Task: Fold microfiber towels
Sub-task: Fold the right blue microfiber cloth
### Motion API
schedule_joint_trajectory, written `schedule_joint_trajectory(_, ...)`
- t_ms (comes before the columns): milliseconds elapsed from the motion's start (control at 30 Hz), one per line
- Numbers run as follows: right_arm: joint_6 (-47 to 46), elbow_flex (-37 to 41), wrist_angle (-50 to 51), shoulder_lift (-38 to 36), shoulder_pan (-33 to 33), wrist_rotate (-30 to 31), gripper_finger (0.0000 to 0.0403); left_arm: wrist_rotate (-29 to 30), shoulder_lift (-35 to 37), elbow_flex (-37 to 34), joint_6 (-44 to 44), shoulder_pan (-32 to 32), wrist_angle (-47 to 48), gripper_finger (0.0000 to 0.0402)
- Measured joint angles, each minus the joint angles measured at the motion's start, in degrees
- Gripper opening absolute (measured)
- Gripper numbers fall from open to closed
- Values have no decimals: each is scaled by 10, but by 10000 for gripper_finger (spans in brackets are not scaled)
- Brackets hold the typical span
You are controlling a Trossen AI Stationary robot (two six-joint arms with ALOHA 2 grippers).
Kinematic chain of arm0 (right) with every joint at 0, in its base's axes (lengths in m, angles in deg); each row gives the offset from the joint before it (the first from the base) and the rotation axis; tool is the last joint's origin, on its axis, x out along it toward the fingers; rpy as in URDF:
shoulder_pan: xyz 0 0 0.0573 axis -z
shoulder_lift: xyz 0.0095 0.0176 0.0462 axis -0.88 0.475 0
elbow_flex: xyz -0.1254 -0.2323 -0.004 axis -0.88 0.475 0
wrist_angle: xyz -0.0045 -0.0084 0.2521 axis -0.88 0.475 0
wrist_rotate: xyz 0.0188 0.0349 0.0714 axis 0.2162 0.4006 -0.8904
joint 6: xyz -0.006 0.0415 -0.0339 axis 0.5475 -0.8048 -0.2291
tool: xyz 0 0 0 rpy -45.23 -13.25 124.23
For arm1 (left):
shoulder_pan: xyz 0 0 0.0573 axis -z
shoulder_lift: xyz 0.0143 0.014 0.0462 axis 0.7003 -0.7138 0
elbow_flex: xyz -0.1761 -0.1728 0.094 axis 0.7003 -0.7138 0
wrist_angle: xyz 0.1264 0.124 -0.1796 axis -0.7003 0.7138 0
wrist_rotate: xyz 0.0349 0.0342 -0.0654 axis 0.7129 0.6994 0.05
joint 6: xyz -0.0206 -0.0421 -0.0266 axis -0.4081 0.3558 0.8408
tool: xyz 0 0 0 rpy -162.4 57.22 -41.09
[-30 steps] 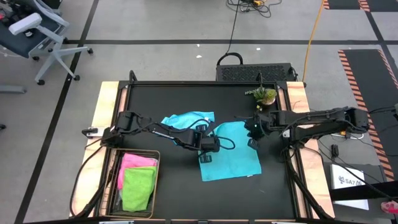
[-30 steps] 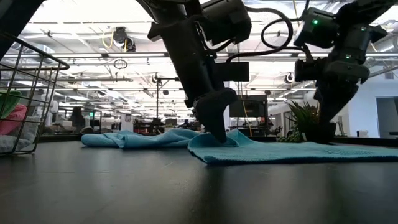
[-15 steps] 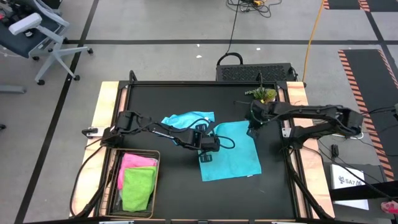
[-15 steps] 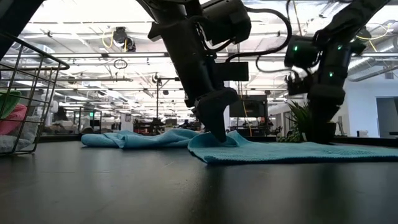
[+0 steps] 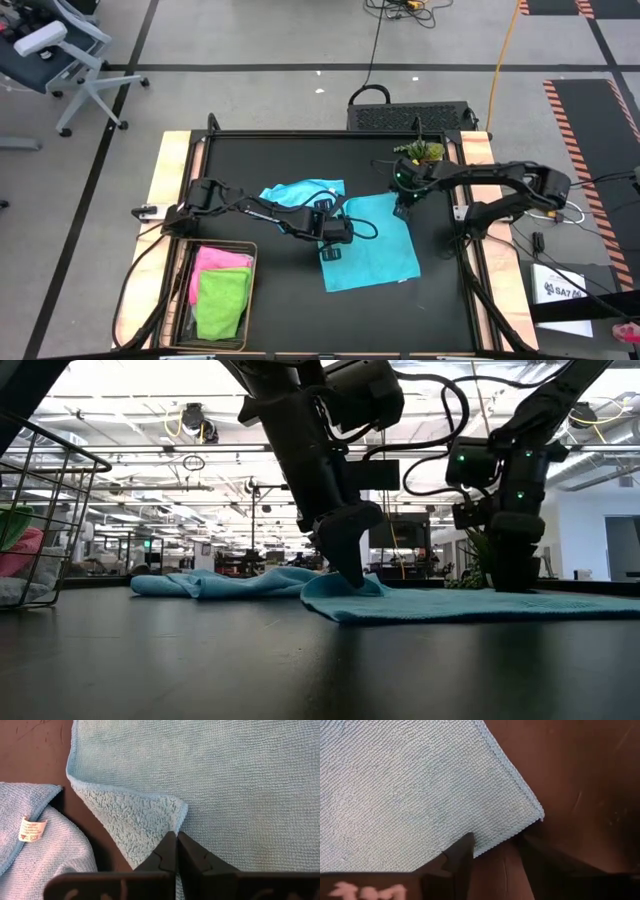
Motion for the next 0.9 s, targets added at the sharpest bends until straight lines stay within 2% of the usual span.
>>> schedule_joint_trajectory(333, -15, 3, -41, -14, -1, -21, 9, 10, 0, 0, -1, -7, 0, 9)
schedule_joint_trajectory(500, -17, 3, -37, -15, -1, -13, 3, 8, 7, 0, -5, -16, 1, 4)
schedule_joint_trajectory(633, -14, 3, -20, -27, -1, 15, 1, -5, 20, 1, -2, -20, 6, 3)
schedule_joint_trajectory(900, -16, 3, 29, -137, 0, 38, 1, -17, 39, 1, -7, -21, 3, 2)
